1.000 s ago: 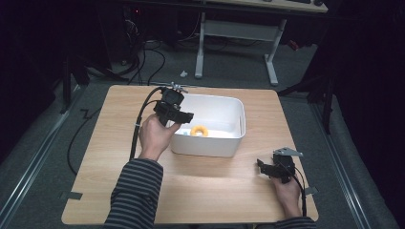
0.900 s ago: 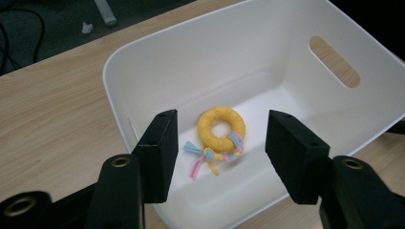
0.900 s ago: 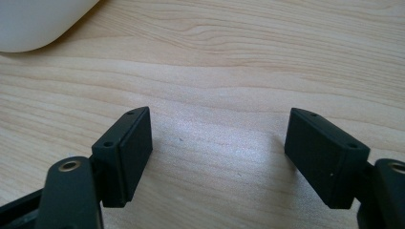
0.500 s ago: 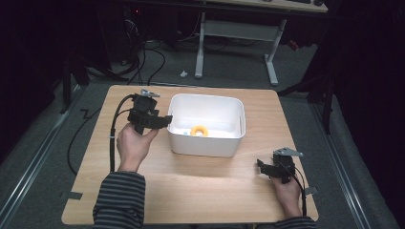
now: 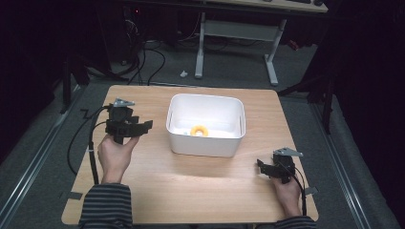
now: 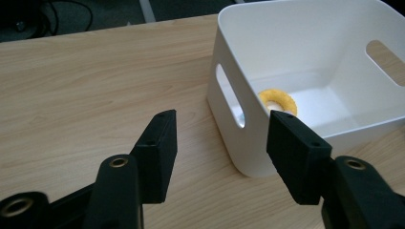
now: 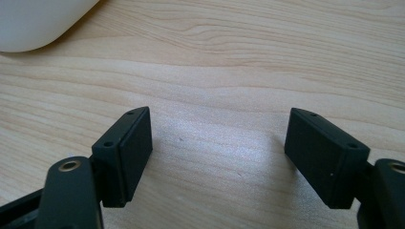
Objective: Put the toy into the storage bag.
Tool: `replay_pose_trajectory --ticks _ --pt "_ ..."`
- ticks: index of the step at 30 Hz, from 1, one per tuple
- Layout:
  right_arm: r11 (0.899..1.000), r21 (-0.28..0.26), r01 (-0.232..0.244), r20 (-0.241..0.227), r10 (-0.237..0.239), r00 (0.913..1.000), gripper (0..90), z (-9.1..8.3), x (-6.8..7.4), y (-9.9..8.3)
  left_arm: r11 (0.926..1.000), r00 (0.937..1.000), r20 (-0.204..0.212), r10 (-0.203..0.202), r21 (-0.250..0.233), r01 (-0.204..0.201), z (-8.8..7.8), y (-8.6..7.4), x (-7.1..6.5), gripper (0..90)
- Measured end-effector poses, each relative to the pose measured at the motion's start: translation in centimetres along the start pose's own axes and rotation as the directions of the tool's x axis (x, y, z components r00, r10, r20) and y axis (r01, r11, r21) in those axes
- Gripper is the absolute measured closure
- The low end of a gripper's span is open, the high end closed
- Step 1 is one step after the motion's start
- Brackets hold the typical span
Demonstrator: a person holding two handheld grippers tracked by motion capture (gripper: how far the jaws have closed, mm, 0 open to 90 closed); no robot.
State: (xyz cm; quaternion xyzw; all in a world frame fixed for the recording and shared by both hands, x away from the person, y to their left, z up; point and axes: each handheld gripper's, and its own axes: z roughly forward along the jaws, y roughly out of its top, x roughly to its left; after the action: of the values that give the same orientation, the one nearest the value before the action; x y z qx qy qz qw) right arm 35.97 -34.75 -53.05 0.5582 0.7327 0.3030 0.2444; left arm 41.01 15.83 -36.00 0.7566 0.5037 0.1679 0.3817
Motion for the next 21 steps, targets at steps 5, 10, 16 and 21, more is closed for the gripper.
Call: replay_pose_trajectory --ticks 5,10,16,21 --pt "1.0 0.0 0.0 0.0 0.0 1.0 24.5 0.0 0.0 0.0 0.9999 0.9999 -0.013 -0.01 0.003 0.01 0.0 -0.9 0.8 44.0" --pt "1.0 0.001 -0.003 0.0 0.003 1.0 24.6 0.0 0.0 0.0 0.9999 0.9998 -0.015 -0.01 0.001 0.01 0.2 -1.8 1.2 43.6" --pt "1.0 0.0 -0.004 0.0 0.004 1.0 24.5 0.0 0.0 0.0 0.9994 0.9994 -0.013 -0.033 -0.01 0.033 0.1 -2.7 1.8 42.9" --pt "1.0 0.0 -0.001 0.001 0.001 1.0 24.5 0.0 0.0 0.0 0.9992 0.9992 -0.014 -0.039 -0.005 0.039 0.4 -3.9 1.8 41.9"
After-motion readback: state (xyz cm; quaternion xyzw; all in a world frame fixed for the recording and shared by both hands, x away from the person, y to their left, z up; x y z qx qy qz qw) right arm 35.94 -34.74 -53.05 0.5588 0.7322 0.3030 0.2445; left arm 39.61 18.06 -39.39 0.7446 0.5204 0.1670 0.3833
